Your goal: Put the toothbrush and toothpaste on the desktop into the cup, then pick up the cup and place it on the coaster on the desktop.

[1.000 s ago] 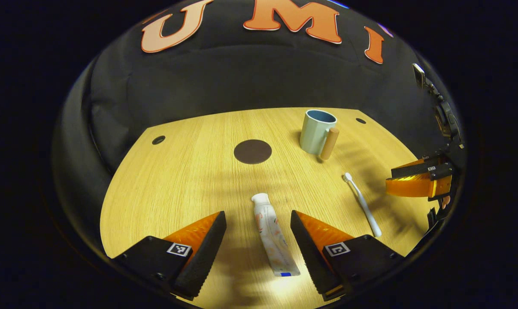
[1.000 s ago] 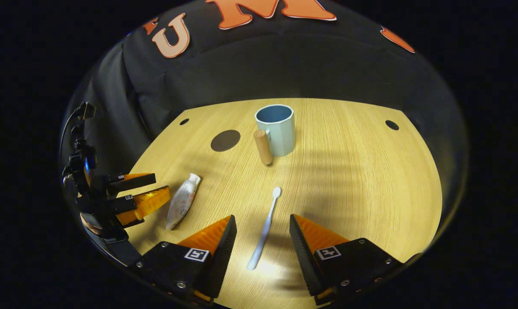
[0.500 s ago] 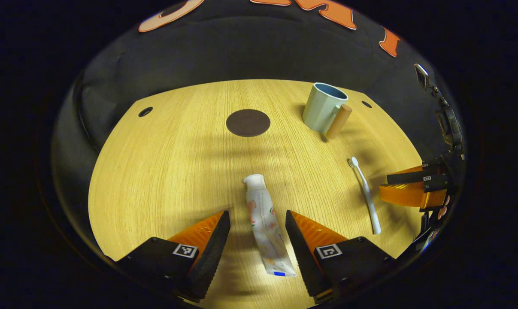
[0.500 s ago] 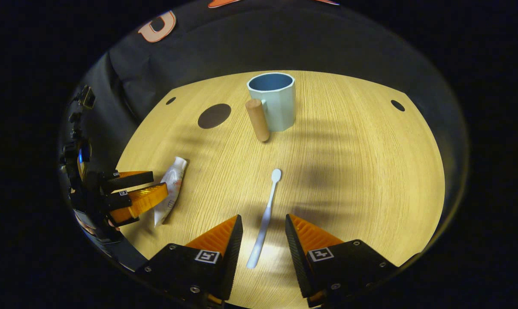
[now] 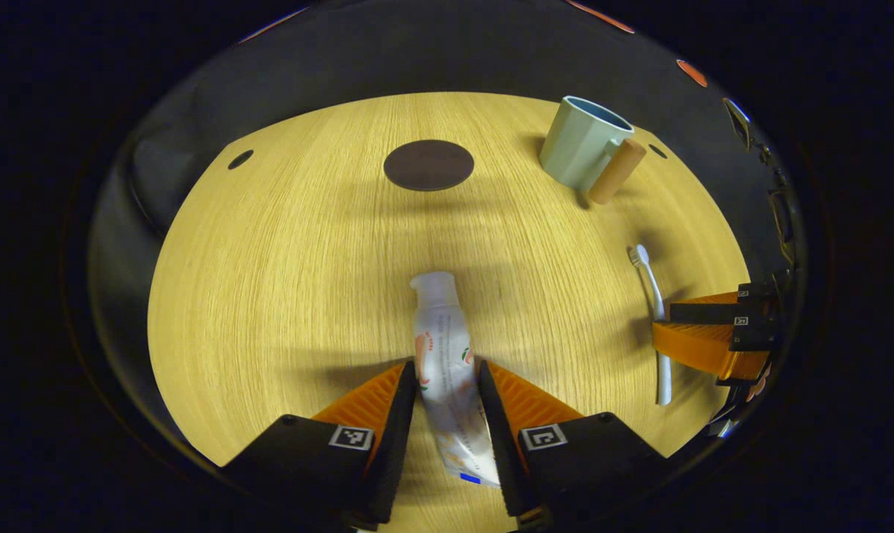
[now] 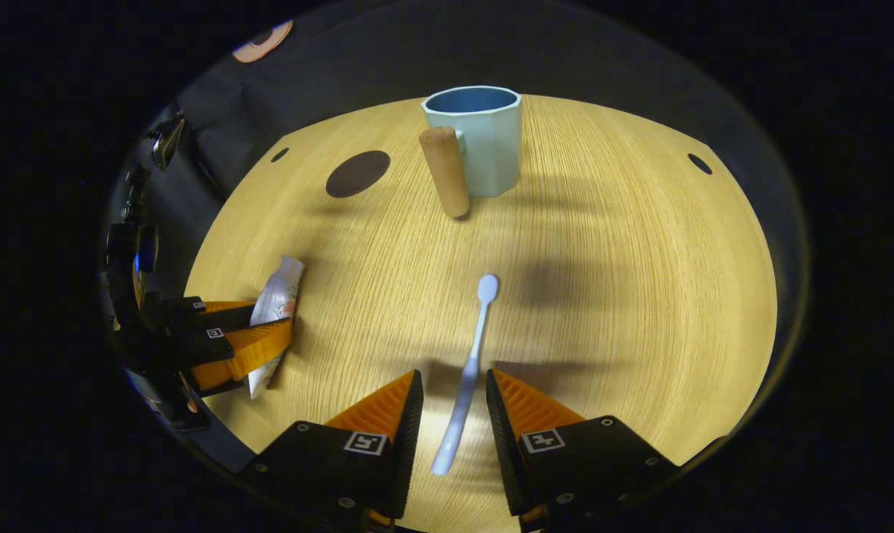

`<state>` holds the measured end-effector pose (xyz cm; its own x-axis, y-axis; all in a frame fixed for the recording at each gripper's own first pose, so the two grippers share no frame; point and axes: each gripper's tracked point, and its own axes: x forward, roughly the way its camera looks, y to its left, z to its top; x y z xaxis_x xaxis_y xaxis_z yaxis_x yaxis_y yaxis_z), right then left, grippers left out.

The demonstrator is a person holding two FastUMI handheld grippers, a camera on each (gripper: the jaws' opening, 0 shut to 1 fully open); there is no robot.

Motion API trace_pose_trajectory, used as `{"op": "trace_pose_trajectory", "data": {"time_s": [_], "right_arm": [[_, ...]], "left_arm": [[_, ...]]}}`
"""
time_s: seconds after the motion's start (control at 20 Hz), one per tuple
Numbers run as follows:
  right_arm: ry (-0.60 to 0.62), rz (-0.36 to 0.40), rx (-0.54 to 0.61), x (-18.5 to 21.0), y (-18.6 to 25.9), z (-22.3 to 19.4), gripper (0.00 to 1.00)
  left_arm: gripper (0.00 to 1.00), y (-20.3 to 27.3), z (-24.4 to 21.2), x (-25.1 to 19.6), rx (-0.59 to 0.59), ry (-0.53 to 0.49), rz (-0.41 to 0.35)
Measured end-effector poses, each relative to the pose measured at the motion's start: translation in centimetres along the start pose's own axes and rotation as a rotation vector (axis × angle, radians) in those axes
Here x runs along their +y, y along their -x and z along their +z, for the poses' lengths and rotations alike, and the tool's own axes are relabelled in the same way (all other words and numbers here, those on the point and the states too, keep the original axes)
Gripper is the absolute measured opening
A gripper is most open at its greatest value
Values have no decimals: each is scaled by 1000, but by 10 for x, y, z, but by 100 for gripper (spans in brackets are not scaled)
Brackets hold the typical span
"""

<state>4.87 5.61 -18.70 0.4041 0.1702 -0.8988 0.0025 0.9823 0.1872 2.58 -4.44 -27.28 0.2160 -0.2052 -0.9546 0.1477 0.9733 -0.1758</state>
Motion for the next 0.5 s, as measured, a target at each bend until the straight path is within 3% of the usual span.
{"op": "trace_pose_trajectory", "data": {"time_s": [0.1, 0.15, 0.2, 0.25, 0.3, 0.4, 0.45, 0.5], "right_arm": [[1, 1, 13, 3, -2, -1, 42], [9, -10, 14, 1, -3, 0, 47], [18, -24, 18, -1, -4, 0, 45], [21, -39, 23, -4, -6, 0, 34], [22, -51, 31, -5, -5, 0, 39], [0, -75, 35, -9, -6, 0, 36], [-2, -80, 33, -10, -7, 2, 25], [-5, -82, 28, -12, -6, 3, 22]], "left_arm": [[45, 1, 5, -3, 12, 10, 0], [45, 0, 10, -6, 10, 21, -12], [39, 0, 13, -6, 21, 36, -10], [31, 1, 21, -8, 21, 32, -14], [23, -1, 28, -8, 21, 35, -15], [23, -2, 46, -9, 17, 39, -12], [22, -4, 58, -10, 13, 45, -16], [19, -6, 70, -12, 9, 45, -23]]}}
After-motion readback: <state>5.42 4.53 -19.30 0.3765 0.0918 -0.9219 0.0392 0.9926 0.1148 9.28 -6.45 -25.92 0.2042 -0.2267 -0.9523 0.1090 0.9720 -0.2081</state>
